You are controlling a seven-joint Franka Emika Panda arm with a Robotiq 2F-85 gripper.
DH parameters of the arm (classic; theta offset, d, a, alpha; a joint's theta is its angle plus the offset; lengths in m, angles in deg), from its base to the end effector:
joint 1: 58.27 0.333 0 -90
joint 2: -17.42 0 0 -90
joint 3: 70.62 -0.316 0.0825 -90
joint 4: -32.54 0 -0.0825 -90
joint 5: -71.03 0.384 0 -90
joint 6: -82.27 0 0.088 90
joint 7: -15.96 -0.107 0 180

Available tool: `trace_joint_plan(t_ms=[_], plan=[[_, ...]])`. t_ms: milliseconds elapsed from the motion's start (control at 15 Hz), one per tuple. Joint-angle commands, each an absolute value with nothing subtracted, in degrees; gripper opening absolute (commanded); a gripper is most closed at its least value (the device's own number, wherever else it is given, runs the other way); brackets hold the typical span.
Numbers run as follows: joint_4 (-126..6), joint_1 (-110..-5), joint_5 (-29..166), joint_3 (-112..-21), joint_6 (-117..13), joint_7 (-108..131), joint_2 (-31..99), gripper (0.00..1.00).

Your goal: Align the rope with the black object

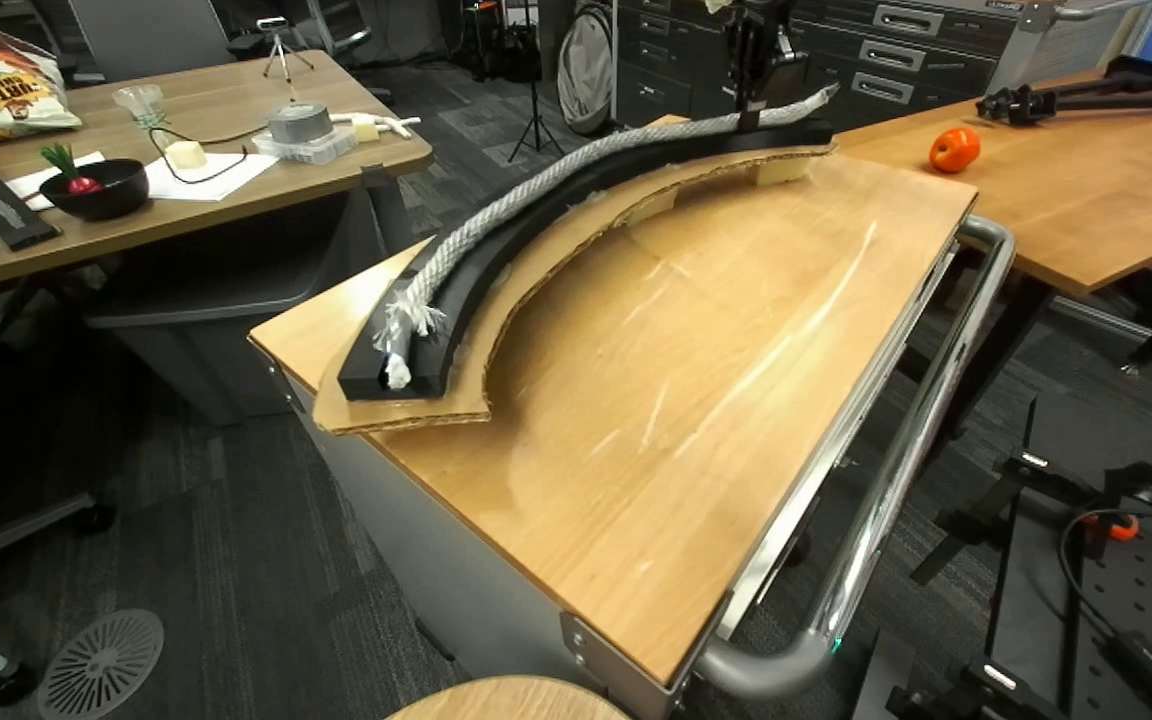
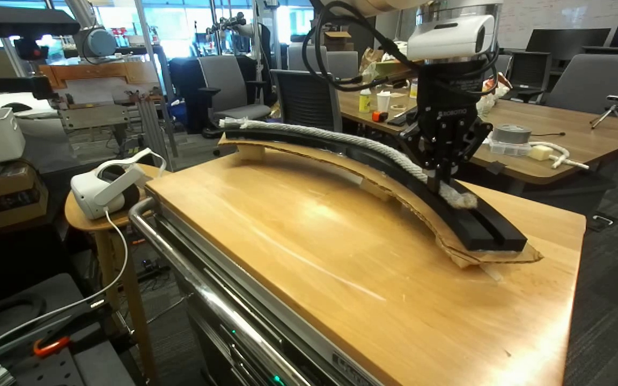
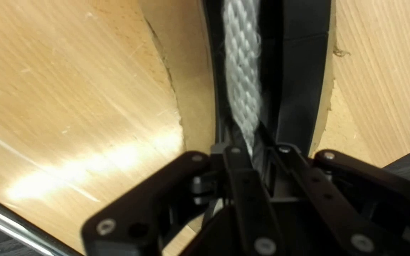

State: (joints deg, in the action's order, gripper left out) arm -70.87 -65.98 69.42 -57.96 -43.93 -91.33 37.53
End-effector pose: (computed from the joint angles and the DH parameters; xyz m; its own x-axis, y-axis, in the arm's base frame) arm 0.6075 -0.2154 0.3604 -0.5868 -0.8059 0.0786 -0.8095 0.5816 -0.0800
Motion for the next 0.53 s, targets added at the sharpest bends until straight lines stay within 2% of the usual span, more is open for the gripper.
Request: trace_joint_plan(t_ms=[0,467], plan=[[-68.71,-66.13,71.12,-57.90,-43.87,-91.17,38.32,0.03],[-68.54,-65.78,69.69,-57.53,-44.93,-91.16,39.46,0.03]])
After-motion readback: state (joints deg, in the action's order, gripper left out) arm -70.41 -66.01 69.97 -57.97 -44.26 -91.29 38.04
